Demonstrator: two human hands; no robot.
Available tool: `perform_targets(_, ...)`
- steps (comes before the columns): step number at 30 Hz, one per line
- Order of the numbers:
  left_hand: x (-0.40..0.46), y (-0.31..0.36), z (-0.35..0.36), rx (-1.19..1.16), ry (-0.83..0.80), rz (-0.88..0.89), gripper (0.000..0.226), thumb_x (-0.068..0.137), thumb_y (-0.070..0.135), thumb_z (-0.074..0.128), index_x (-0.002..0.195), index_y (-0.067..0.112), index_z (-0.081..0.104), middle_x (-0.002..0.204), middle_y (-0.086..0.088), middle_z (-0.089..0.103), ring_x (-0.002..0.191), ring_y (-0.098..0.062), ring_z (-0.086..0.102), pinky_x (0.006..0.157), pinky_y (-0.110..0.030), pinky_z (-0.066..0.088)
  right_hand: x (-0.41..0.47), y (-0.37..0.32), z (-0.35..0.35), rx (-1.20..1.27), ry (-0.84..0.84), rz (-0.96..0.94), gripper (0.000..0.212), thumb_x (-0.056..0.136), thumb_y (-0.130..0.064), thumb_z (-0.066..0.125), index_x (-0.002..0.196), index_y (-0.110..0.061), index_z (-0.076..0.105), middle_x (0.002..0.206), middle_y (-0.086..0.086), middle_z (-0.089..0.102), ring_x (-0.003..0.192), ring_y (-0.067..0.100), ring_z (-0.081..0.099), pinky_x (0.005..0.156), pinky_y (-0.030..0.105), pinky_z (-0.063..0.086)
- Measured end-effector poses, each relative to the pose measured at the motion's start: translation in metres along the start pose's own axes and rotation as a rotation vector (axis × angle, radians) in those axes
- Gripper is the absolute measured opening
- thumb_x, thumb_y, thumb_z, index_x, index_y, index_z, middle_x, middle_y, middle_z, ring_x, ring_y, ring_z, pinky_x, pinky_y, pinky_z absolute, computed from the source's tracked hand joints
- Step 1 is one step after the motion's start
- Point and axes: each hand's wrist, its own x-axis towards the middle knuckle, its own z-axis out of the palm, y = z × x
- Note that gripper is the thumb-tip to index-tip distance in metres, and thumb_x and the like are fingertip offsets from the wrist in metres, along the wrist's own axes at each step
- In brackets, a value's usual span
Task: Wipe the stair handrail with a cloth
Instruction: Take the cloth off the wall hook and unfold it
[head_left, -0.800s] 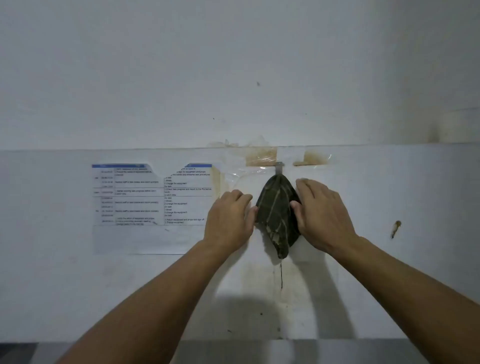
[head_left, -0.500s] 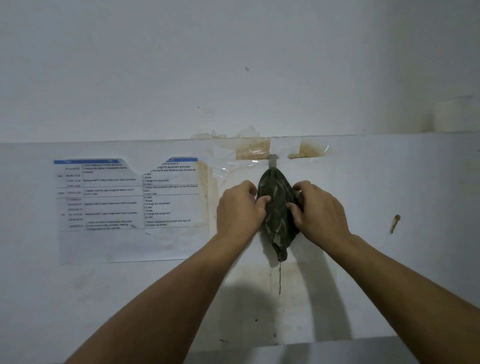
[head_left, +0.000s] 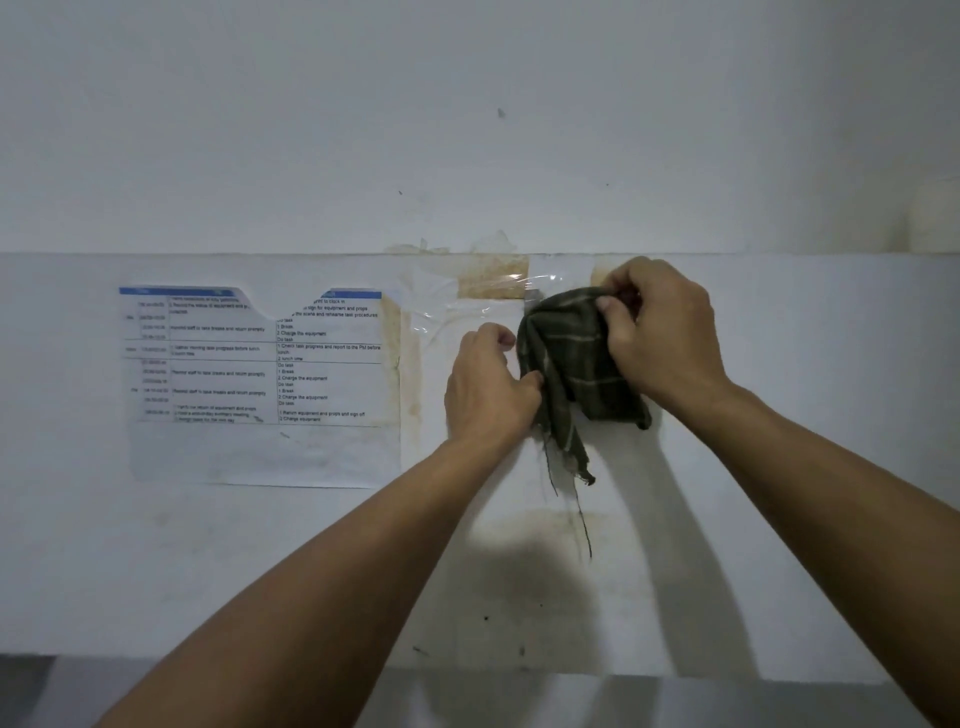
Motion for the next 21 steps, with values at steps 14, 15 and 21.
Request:
perform_targets(14, -0.028, 0.003, -0.049, -0.247, -0.171, -0.259, 0.014, 0.095, 0.014, 0.048, 0.082, 0.017, 0.050, 0.086, -0.009, 0.056, 0.082, -0.023, 0.056, 0.081, -0.042, 0.053, 0.032, -0.024, -0.012, 0.245, -0.230, -0.117, 0.005, 0.087, -0.018, 0.059, 0.088, -0.021, 0.063, 0.079, -0.005, 0.064, 0.079, 0.018, 0.061, 0.075, 0.040, 0.054)
perform_targets(15, -0.029, -0.002, -0.059, -0.221, -0.156, -0.271, 0.013, 0.096, 0.016, 0.047, 0.084, 0.017, 0.050, 0.086, -0.008, 0.056, 0.082, -0.022, 0.055, 0.078, -0.040, 0.053, 0.032, -0.027, -0.009, 0.257, -0.264, -0.128, 0.005, 0.086, -0.018, 0.059, 0.087, -0.022, 0.064, 0.078, -0.007, 0.063, 0.080, 0.018, 0.061, 0.076, 0.039, 0.054)
perform_targets(21, -0.046, -0.035, -0.147, -0.127, 0.010, -0.322, 0.011, 0.094, 0.018, 0.055, 0.084, 0.019, 0.051, 0.079, -0.008, 0.058, 0.068, -0.015, 0.053, 0.057, -0.024, 0.038, 0.018, -0.061, 0.029, 0.341, -0.480, -0.200, 0.008, 0.084, -0.019, 0.065, 0.081, -0.027, 0.063, 0.080, -0.006, 0.063, 0.084, 0.020, 0.060, 0.080, 0.036, 0.050)
